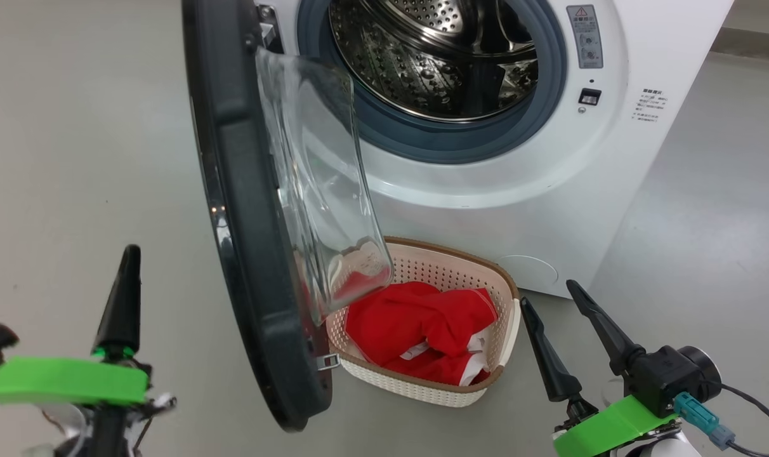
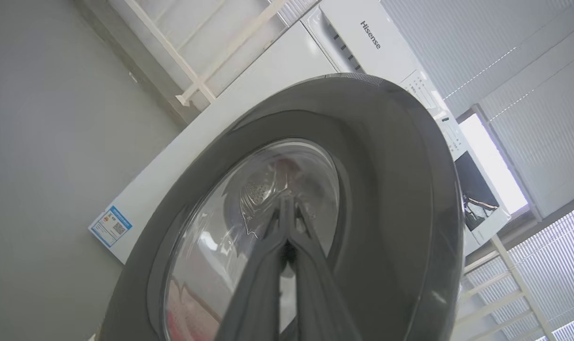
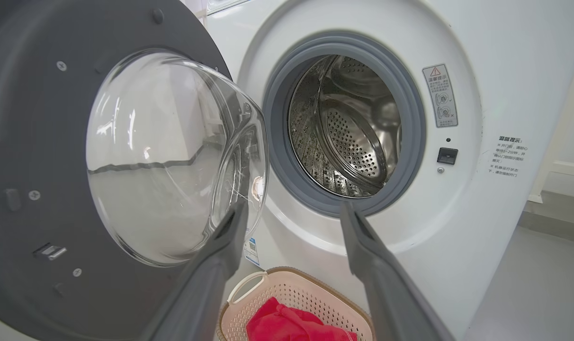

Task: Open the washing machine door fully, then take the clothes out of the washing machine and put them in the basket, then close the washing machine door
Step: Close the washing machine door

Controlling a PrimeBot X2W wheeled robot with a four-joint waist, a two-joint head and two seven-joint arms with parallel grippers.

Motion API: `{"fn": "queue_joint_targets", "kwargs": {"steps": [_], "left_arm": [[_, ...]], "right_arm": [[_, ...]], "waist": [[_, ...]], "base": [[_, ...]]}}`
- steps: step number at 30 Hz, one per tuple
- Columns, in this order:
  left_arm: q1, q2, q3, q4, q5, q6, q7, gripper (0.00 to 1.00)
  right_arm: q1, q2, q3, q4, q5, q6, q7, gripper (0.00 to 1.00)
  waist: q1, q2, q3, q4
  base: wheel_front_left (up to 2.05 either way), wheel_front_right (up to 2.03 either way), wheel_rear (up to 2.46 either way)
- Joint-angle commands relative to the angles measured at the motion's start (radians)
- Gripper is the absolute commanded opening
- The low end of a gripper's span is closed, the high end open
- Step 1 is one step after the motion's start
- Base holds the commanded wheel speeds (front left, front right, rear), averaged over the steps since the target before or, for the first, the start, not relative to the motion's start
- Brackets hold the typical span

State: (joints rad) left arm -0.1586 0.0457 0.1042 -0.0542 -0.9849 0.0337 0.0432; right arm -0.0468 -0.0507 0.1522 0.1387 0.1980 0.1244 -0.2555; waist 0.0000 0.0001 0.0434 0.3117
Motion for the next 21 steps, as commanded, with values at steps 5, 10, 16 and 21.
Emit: {"fn": "queue_joint_targets", "kwargs": {"steps": [5, 10, 16, 21], "left_arm": [[-0.104, 0.008, 0.076, -0.086, -0.298, 0.101, 0.180, 0.00], [-0.133, 0.006, 0.086, -0.132, -0.457, 0.172, 0.279, 0.00], [-0.146, 0.006, 0.076, -0.174, -0.539, 0.200, 0.325, 0.00], [-0.142, 0.005, 0.049, -0.199, -0.560, 0.215, 0.345, 0.00]], "right_arm": [[-0.050, 0.001, 0.027, -0.028, 0.006, 0.006, -0.006, 1.00], [-0.056, 0.001, 0.032, -0.029, 0.006, 0.006, -0.006, 1.00], [-0.062, 0.001, 0.032, -0.029, 0.007, 0.006, -0.006, 1.00], [-0.069, 0.001, 0.029, -0.028, 0.012, 0.006, -0.006, 1.00]], "waist": [[0.0000, -0.0001, 0.015, -0.015], [0.0000, -0.0001, 0.025, -0.029], [0.0000, -0.0001, 0.033, -0.042], [0.0000, -0.0001, 0.039, -0.058]], "base": [[0.00, 0.00, 0.00], [0.00, 0.00, 0.00], [0.00, 0.00, 0.00], [0.00, 0.00, 0.00]]}}
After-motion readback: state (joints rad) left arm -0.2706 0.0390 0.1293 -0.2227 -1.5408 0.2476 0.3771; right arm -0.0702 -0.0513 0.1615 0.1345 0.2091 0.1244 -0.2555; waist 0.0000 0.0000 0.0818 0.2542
